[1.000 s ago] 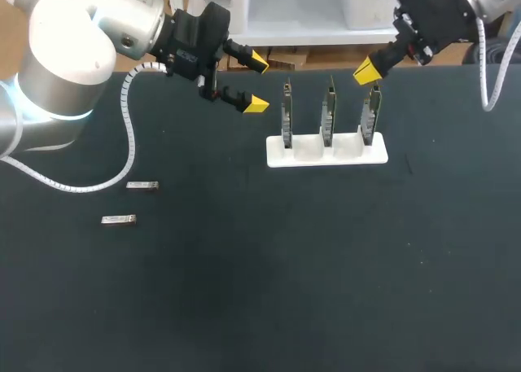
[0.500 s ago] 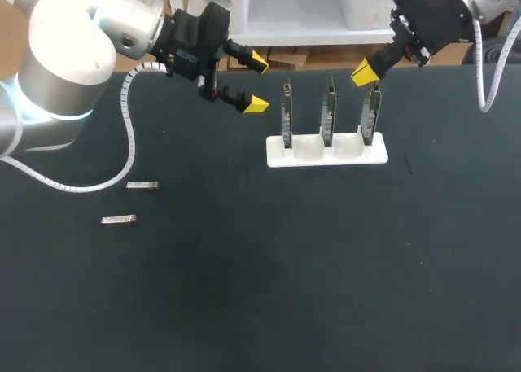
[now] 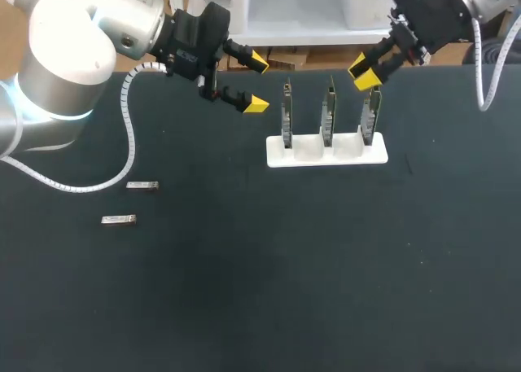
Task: Pick up the optical module with the left hand, and insert it into the network port with the right hand.
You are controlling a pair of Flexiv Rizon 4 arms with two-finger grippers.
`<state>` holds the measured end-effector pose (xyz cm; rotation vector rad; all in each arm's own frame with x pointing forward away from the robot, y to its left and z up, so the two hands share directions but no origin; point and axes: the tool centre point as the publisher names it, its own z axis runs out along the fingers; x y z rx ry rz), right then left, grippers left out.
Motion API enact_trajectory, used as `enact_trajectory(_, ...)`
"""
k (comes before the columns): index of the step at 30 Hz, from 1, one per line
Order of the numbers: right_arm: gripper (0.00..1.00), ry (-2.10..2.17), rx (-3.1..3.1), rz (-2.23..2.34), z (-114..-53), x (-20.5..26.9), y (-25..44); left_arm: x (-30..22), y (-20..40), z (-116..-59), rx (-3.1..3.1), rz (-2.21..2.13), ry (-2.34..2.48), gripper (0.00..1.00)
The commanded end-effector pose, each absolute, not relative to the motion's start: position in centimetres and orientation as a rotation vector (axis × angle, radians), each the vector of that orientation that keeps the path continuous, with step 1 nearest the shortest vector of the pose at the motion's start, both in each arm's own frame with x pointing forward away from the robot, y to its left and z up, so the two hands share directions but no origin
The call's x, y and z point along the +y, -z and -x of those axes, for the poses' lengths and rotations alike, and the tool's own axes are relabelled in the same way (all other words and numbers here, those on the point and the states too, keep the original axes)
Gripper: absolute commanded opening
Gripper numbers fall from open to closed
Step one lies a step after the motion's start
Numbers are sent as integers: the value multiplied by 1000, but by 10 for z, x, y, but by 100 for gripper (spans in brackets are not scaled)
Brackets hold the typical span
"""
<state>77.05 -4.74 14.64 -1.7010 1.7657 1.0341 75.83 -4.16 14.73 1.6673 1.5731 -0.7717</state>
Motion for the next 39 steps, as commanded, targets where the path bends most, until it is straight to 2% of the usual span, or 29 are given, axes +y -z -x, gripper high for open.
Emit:
enact_trajectory(1,100,-1036,1764,1701,-771,-47,-146,-42,-148,-759,1578,-1671,771,100)
enact_trajectory(23,100,-1036,1764,1701,-771,-47,-146,-40,-160,-767,1468,-1733,750,100)
enact_trajectory(39,100,-1036,1764,1701,-771,-47,-146,46,-173,-773,1559,-1760,551,100)
